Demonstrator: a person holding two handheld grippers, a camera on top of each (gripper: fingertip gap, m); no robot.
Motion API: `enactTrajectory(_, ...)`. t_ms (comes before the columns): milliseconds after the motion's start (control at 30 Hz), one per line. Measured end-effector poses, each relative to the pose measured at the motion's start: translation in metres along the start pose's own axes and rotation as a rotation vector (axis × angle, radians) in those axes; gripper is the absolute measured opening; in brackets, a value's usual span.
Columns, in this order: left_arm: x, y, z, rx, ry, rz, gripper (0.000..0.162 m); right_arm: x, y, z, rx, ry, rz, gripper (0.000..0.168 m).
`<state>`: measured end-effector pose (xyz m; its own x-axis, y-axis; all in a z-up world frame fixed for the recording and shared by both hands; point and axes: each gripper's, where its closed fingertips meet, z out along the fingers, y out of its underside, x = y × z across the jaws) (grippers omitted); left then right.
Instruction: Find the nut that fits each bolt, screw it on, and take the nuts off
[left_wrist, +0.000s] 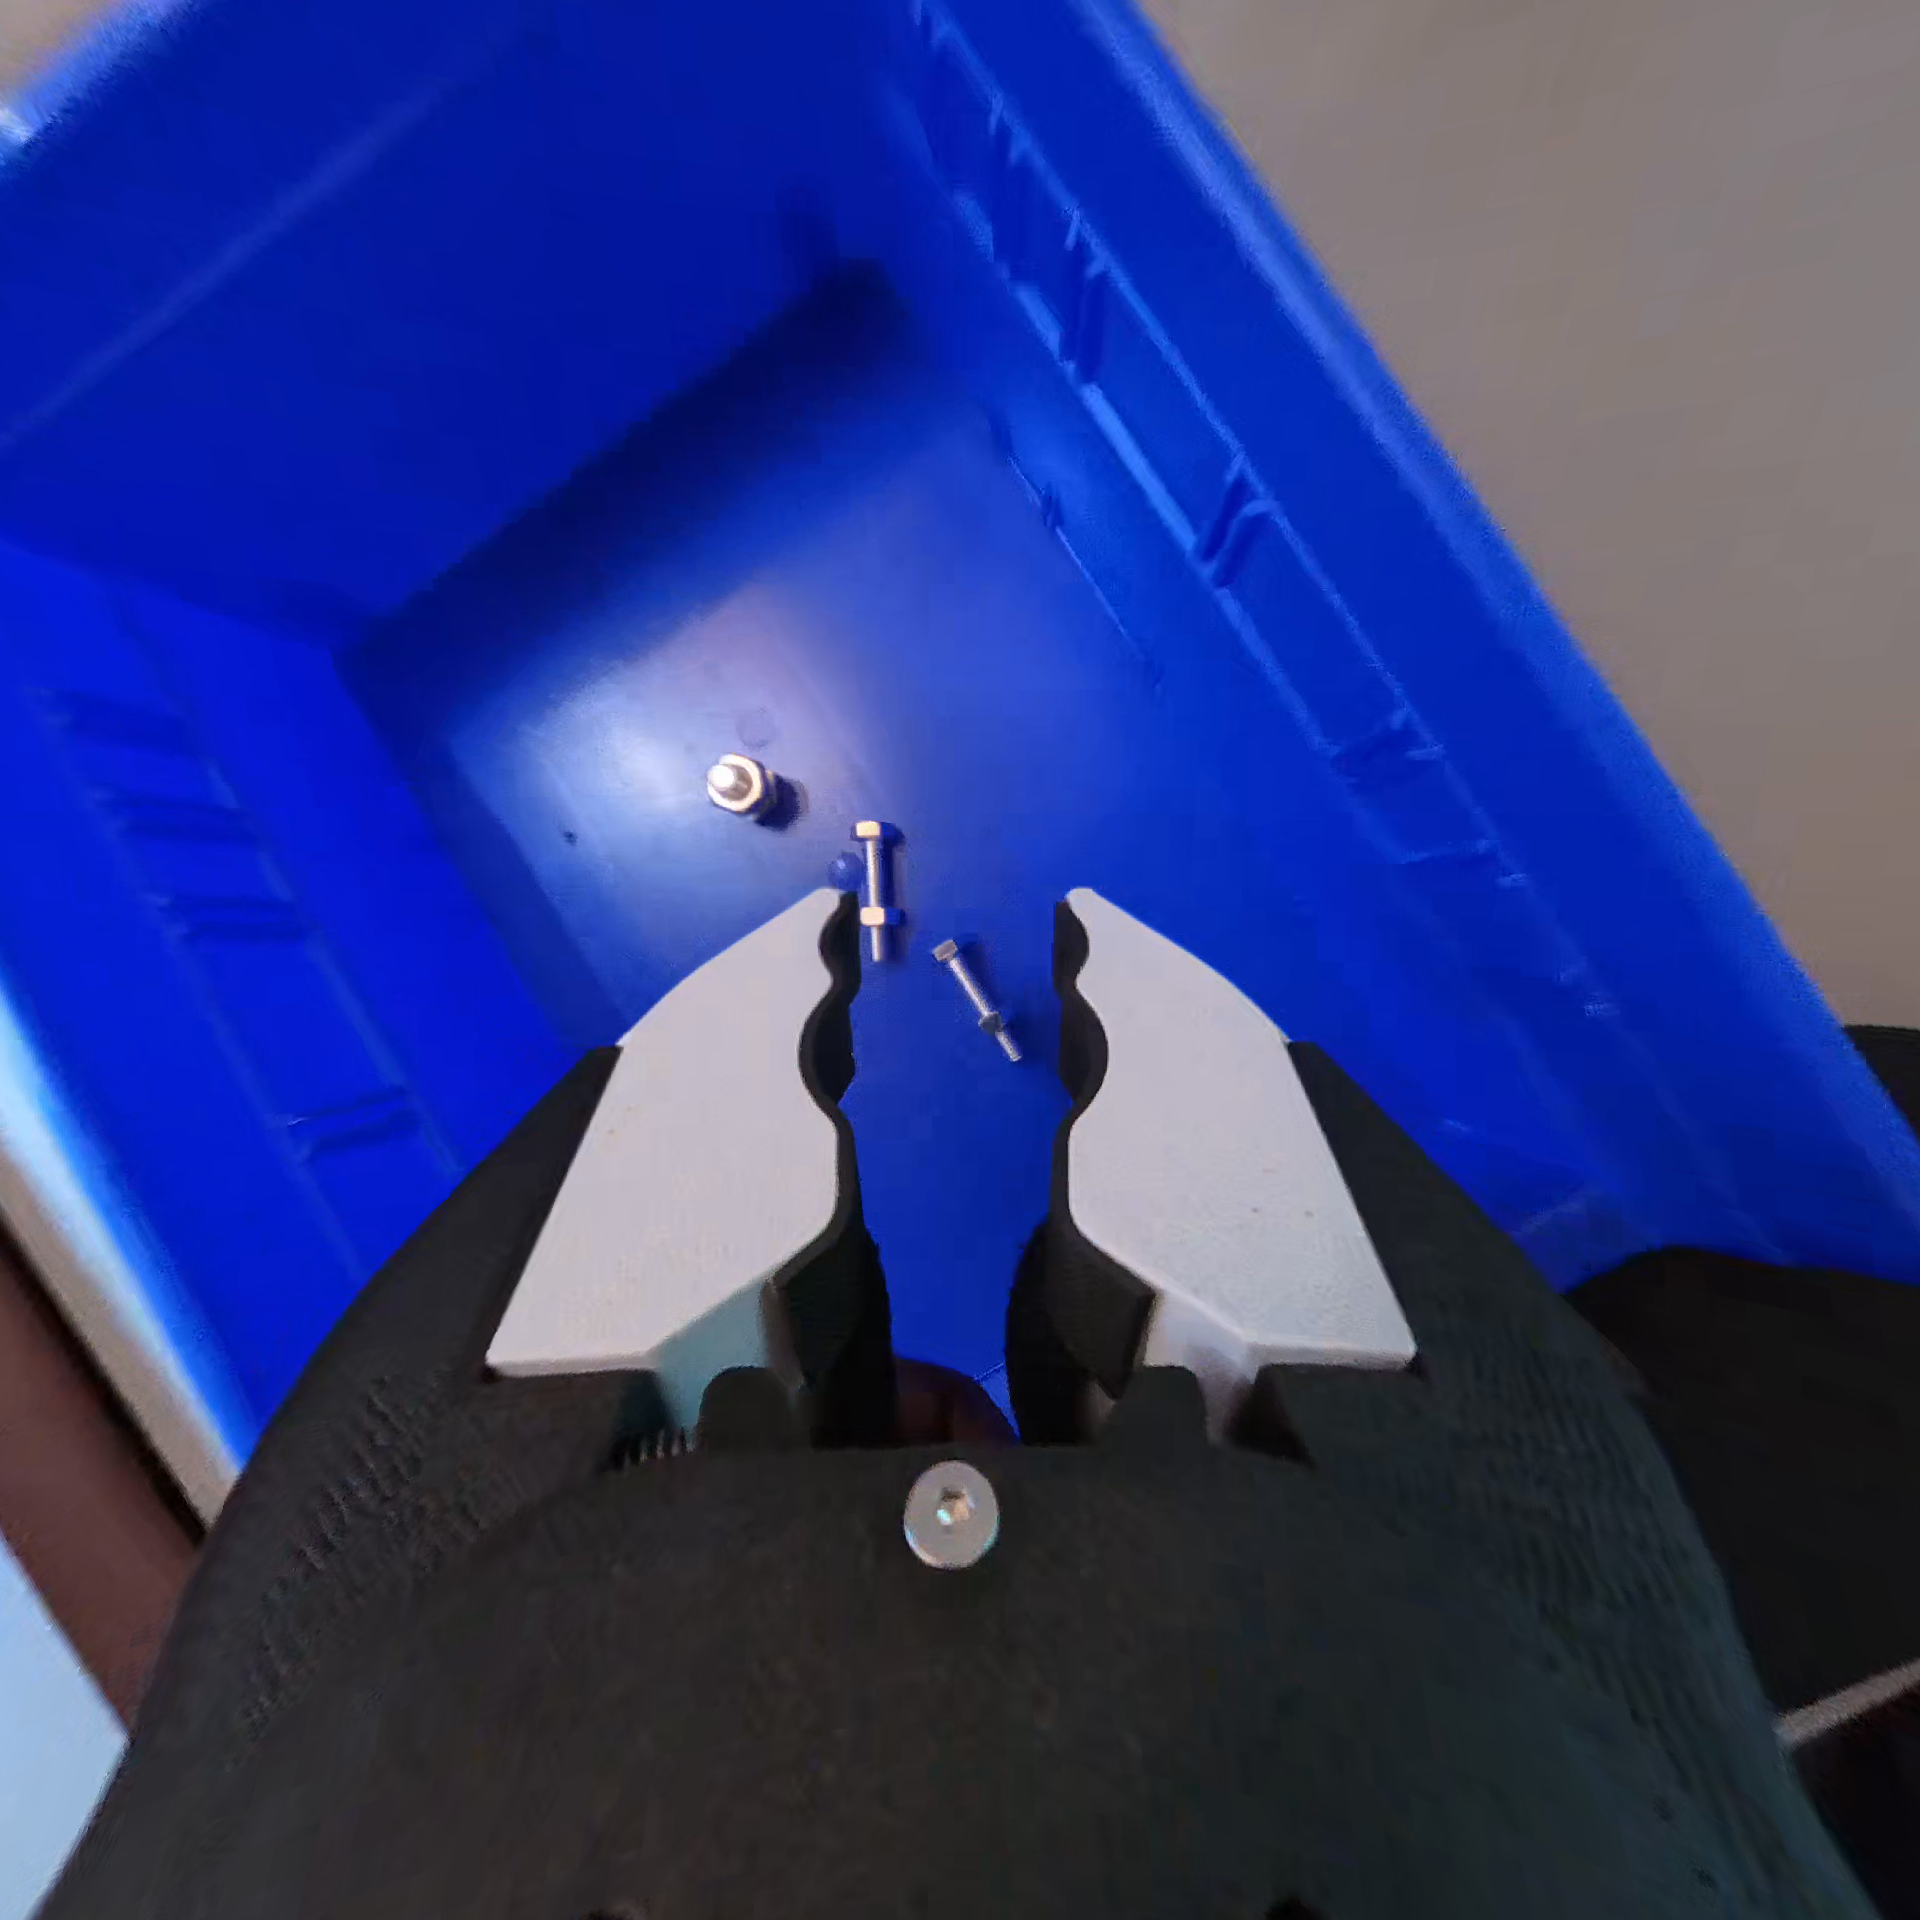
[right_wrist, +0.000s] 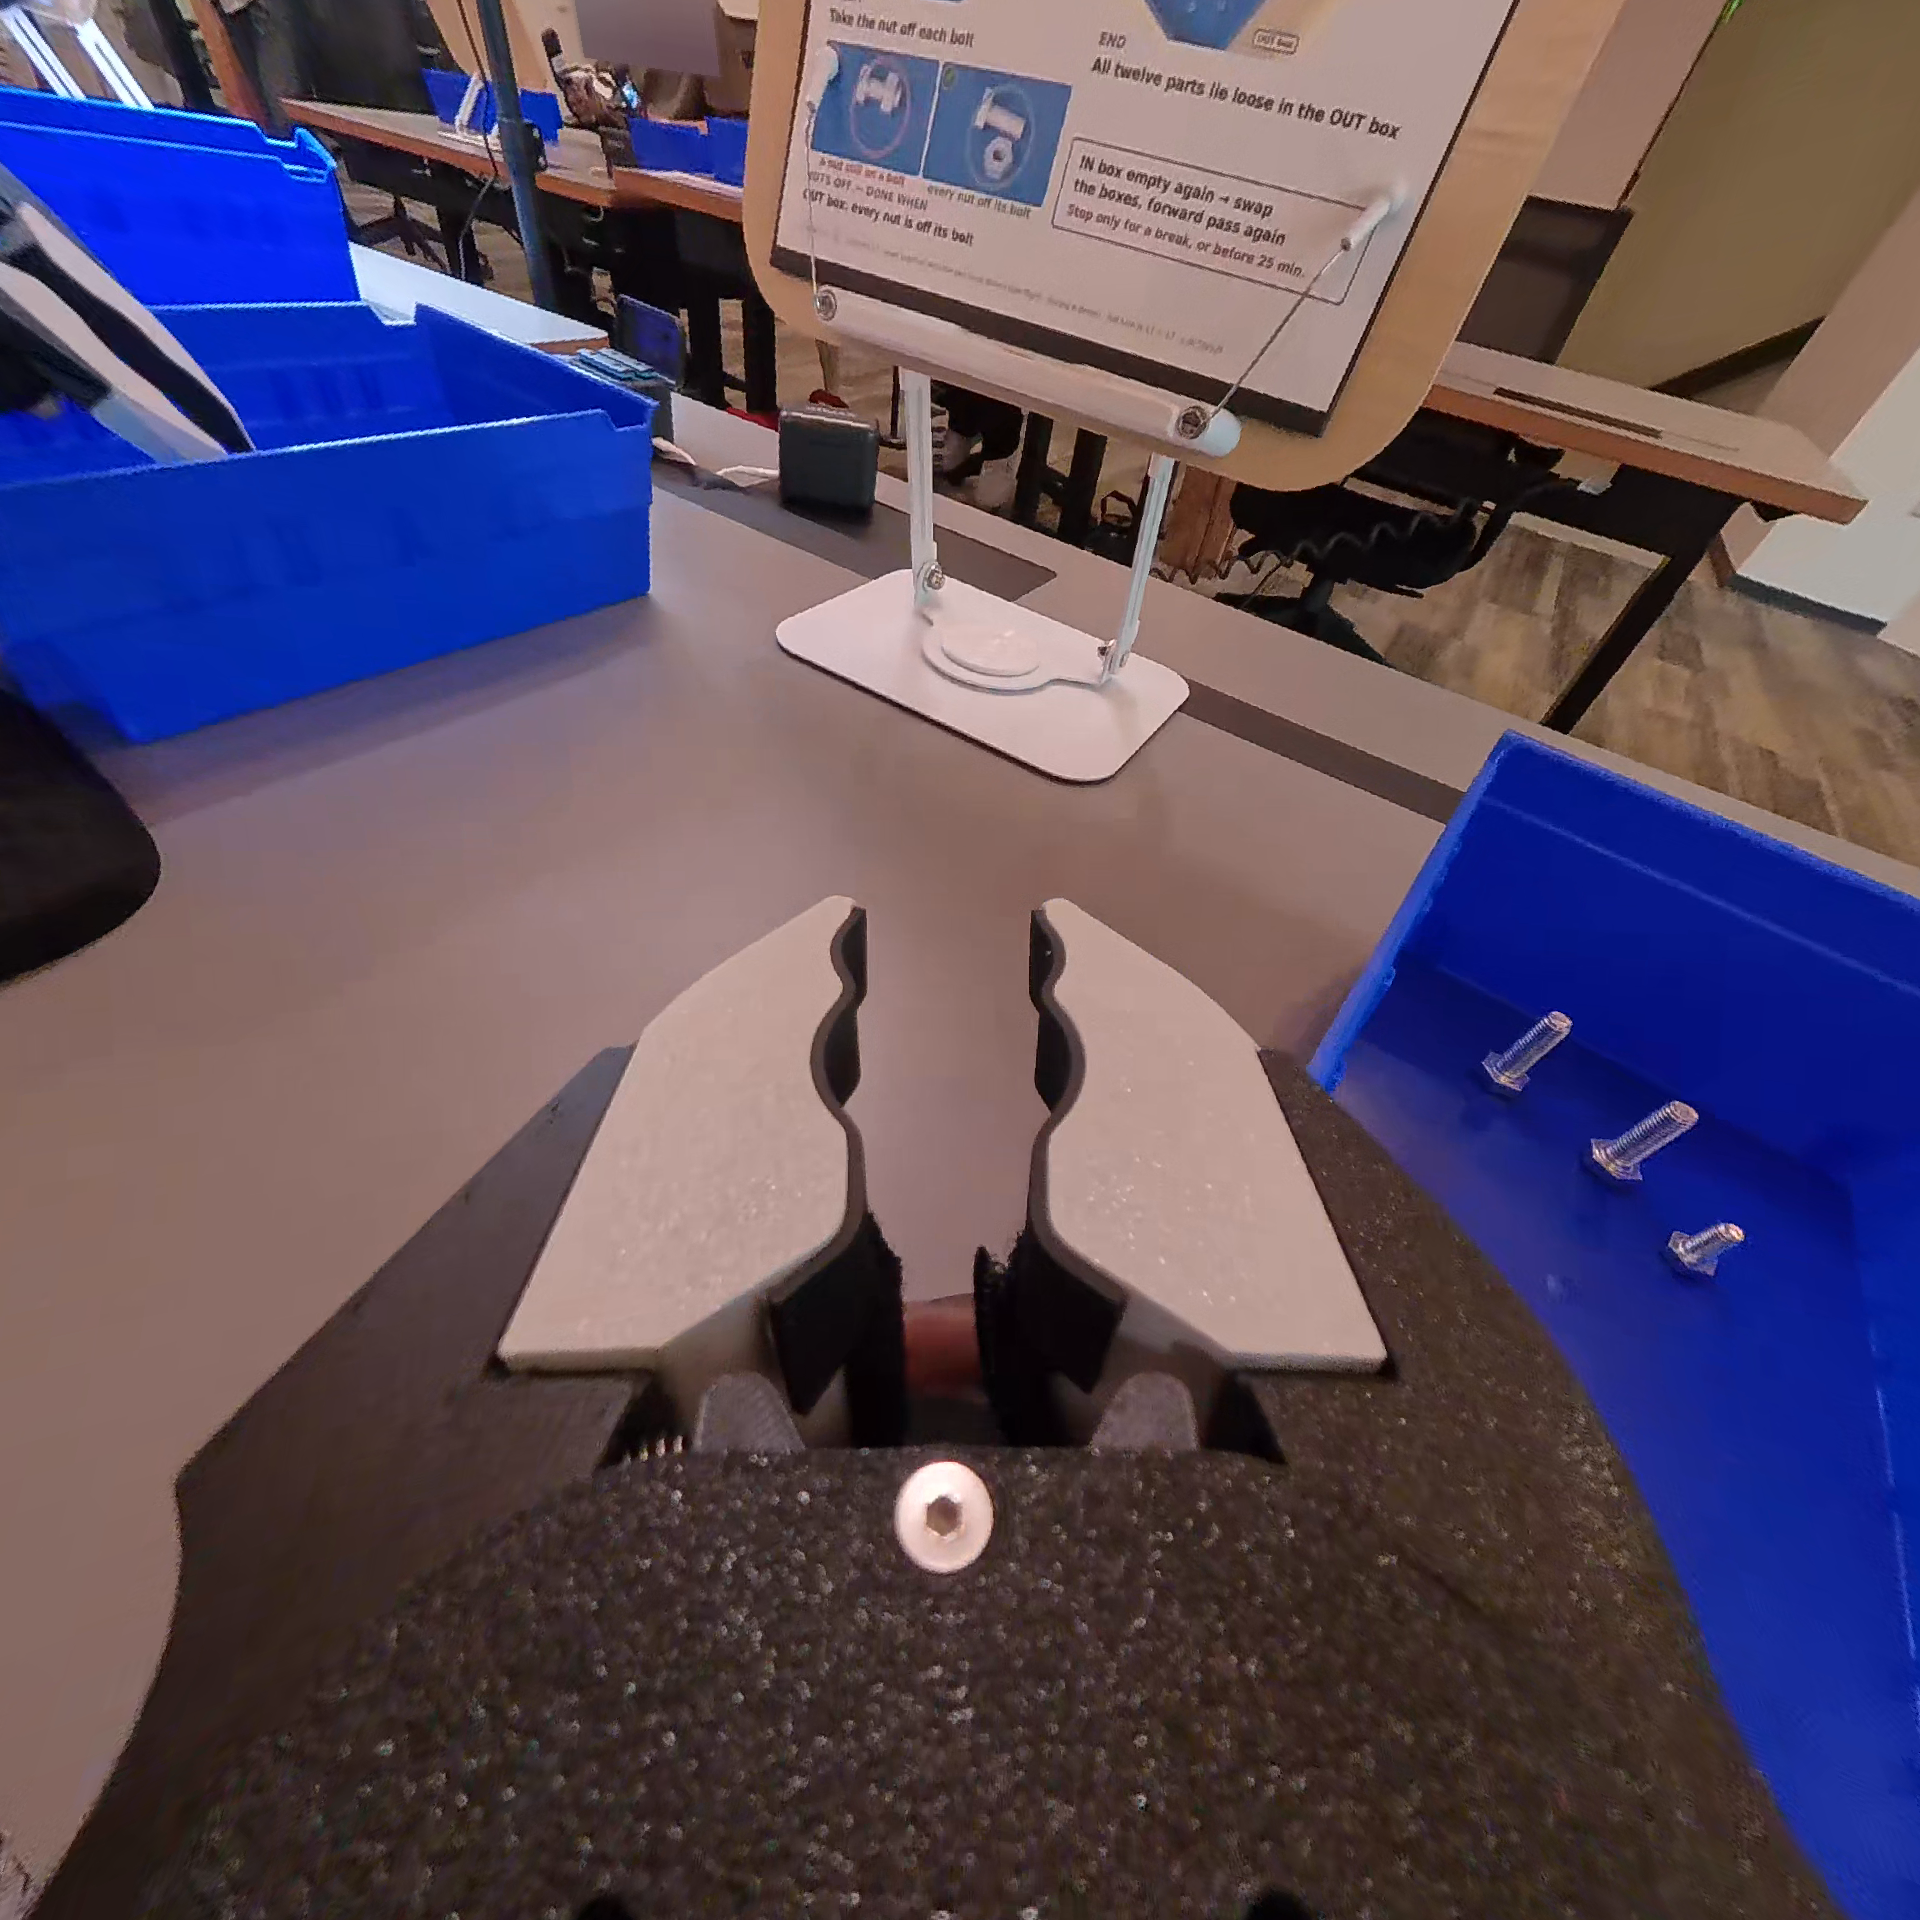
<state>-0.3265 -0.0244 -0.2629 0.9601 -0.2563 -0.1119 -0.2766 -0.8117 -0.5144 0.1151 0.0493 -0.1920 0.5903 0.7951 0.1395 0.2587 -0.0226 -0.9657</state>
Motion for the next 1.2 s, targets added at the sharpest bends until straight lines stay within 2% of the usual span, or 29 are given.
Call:
enactTrajectory(133, -0.012, 0.009, 0.024, -0.098, 0.02, -0.031, 0.035, 0.002, -0.001, -0.004, 0.016, 0.006, 0.002, 0.03)
enactTrajectory(467, -0.055, 0.003, 0.059, -0.124, -0.024, -0.156, 0.033, 0.003, -0.005, -0.01, 0.027, 0.024, -0.028, 0.03)
enactTrajectory(700, -0.057, 0.005, 0.072, -0.106, 0.024, -0.168, 0.015, 0.006, -0.007, -0.012, 0.033, 0.037, -0.029, 0.03)
enactTrajectory(833, -0.056, -0.003, 0.057, -0.052, 0.007, -0.146, 0.015, 0.004, -0.005, -0.01, 0.018, 0.031, -0.038, 0.03)
enactTrajectory(967, -0.034, -0.033, 0.017, 0.067, -0.001, -0.061, 0.015, -0.003, -0.004, -0.005, 0.013, 0.011, -0.041, 0.03)
enactTrajectory(1067, 0.006, -0.061, -0.018, 0.179, 0.039, 0.05, 0.015, -0.009, -0.002, -0.001, 0.007, -0.01, -0.045, 0.03)
enactTrajectory(1200, 0.084, -0.085, -0.05, 0.28, 0.147, 0.237, 0.015, -0.017, 0.001, 0.004, -0.004, -0.037, -0.05, 0.03)
